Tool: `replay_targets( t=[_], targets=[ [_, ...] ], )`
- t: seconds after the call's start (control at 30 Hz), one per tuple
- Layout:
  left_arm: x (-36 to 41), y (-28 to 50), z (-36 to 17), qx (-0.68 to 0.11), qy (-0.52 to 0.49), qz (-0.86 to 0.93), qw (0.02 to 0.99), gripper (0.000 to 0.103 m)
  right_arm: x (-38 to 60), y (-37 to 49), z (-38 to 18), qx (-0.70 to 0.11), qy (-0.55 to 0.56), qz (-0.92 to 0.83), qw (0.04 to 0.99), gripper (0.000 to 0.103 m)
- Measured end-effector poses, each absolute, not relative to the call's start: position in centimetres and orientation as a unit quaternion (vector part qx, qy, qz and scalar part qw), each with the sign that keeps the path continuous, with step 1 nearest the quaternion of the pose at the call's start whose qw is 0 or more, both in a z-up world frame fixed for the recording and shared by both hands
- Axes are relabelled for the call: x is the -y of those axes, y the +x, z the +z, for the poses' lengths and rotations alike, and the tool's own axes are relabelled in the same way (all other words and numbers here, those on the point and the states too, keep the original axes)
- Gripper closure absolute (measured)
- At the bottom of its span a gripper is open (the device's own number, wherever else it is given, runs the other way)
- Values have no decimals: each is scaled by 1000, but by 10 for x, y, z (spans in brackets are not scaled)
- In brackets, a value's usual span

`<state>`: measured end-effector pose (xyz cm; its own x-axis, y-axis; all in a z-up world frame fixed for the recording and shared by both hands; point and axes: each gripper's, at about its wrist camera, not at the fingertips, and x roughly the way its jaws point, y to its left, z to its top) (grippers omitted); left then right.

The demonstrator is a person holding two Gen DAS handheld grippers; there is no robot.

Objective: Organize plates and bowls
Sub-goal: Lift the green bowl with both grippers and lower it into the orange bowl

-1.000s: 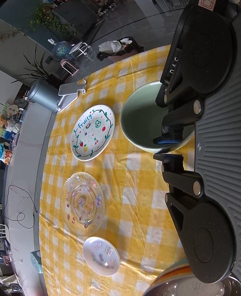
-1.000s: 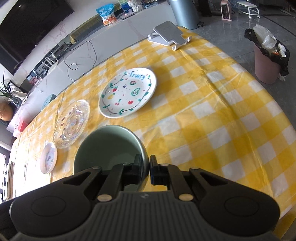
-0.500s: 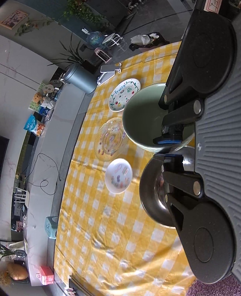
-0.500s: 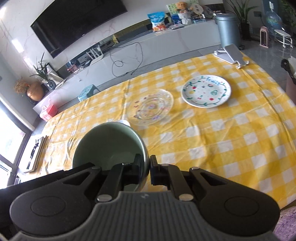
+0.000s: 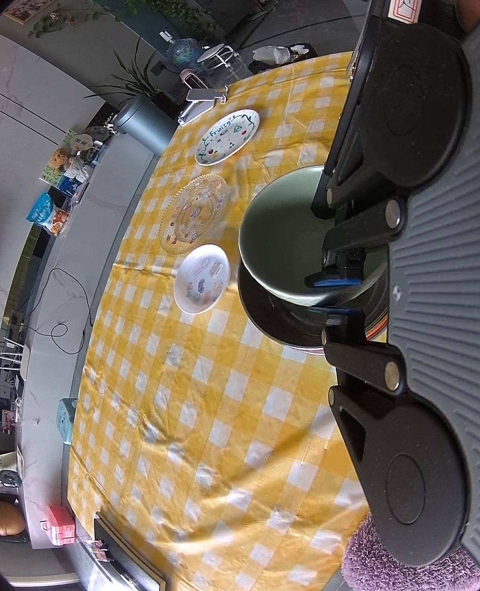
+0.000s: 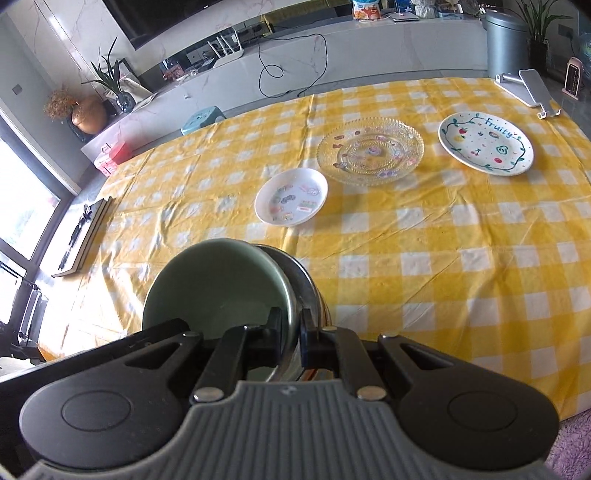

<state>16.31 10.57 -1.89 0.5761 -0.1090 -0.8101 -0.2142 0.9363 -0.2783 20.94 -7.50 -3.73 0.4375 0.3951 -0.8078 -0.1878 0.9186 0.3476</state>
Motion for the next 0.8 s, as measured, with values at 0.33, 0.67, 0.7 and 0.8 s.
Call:
replay_targets(
  t=[0.33,0.67,0.7,0.8],
  targets=[
    [-109,168,-30,-473,-150,31,868,92,64,217,-49,-517,92,176,833,96],
    [-106,171,-34,-476,-139,25,868,89,60,218,-46,-503,71,177,843,83],
    [-107,170,-34,-475,-141,25,868,89,61,218,-45,-504,70,176,843,82],
    [-107,170,-34,-473,-140,26,869,89,62,218,-45,-504,75,177,842,82]
  ],
)
